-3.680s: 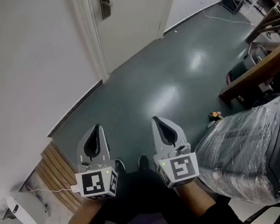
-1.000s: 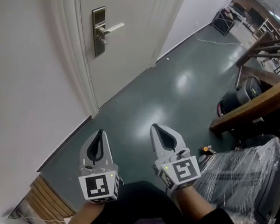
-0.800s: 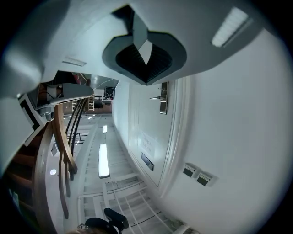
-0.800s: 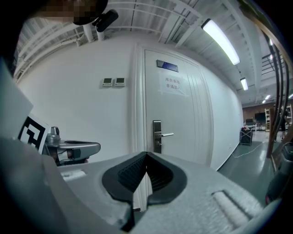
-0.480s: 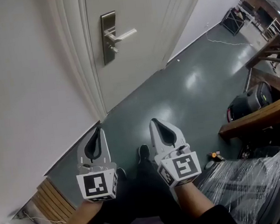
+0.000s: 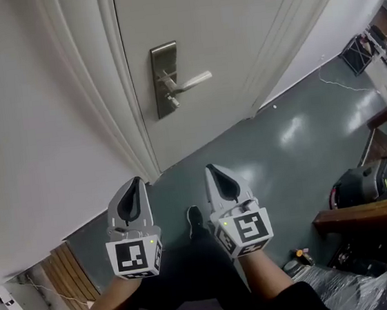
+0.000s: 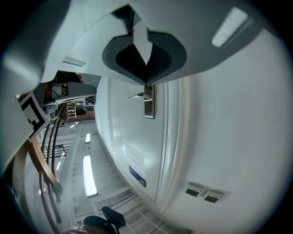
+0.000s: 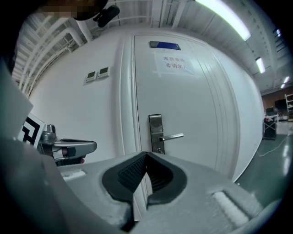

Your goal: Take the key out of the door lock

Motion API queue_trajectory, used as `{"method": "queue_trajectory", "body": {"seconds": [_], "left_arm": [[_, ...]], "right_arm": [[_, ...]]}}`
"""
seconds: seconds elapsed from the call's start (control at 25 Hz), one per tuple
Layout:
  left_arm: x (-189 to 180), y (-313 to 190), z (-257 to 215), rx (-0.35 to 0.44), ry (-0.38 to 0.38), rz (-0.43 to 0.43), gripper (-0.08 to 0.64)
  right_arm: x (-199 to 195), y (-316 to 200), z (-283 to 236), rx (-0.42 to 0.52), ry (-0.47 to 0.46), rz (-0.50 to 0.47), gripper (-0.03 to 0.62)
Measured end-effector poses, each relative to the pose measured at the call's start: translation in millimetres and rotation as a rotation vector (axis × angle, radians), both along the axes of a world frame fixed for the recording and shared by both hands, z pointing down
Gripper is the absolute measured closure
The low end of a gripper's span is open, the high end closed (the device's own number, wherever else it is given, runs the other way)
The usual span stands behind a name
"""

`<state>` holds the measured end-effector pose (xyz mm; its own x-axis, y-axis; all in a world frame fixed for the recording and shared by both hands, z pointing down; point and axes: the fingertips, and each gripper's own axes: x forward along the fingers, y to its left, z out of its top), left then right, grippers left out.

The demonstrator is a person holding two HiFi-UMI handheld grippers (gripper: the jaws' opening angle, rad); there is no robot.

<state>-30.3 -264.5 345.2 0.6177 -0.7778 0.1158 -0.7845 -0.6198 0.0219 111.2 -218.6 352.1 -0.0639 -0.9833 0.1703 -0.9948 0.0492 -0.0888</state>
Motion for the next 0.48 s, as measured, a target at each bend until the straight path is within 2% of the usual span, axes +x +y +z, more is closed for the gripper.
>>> {"method": "queue_trajectory", "body": {"seconds": [0.24,0.48], "left_arm": [[39,-54,-10,0.014,-0.014,-0.108,0.541],[53,-93,0,0.001,-0.039,-0.218,0.541]], "right_arm": [[36,-78,4,-0.027,-0.011,-0.130,0.601],[47,-137,15,-0.062,-0.030,-0.273,0.600]]}}
